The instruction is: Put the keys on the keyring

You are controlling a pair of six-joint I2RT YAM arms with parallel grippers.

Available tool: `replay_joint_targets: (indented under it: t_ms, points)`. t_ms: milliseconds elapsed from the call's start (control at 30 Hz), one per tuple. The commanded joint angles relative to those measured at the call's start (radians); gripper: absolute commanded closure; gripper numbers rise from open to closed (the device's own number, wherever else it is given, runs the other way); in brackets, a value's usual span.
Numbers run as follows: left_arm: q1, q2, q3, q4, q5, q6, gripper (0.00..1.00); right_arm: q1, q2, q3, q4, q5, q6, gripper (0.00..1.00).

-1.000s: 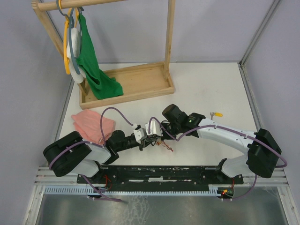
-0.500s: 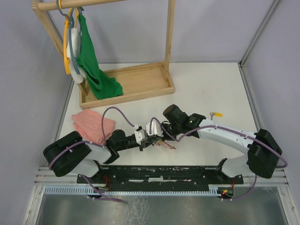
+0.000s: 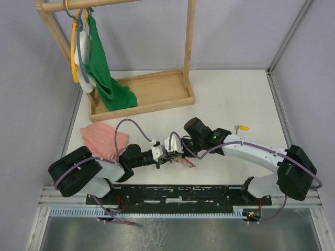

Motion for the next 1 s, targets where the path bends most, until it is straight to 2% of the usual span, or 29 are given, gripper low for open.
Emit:
replay_joint_targets:
  t_ms: [0, 100, 200, 367, 500, 600, 967]
  points:
    - [-0.008, 0.011, -0.011, 0.138, -0.051, 0.052, 0.97, -0.07, -0.093, -0.068, 0.165, -0.118, 0.058, 0.89]
    - [-0.002, 0.031, -0.034, 0.22, -0.072, 0.039, 0.97, -0.109, -0.142, -0.124, 0.257, -0.105, 0.138, 0.81]
    - [0.015, 0.062, -0.051, 0.302, -0.08, 0.013, 0.97, -0.119, -0.177, -0.161, 0.349, -0.033, 0.288, 0.73]
    - [0.046, 0.124, -0.087, 0.474, -0.062, -0.034, 0.97, -0.127, -0.198, -0.159, 0.367, 0.15, 0.51, 0.66]
    - [0.059, 0.167, -0.087, 0.545, -0.046, -0.064, 0.97, -0.127, -0.193, -0.175, 0.412, 0.161, 0.578, 0.59]
    - [0.061, 0.168, -0.079, 0.546, -0.039, -0.07, 0.97, -0.127, -0.182, -0.197, 0.454, 0.087, 0.565, 0.54]
    - [0.09, 0.161, -0.066, 0.546, -0.002, -0.071, 0.97, -0.127, -0.082, -0.237, 0.492, 0.014, 0.596, 0.55]
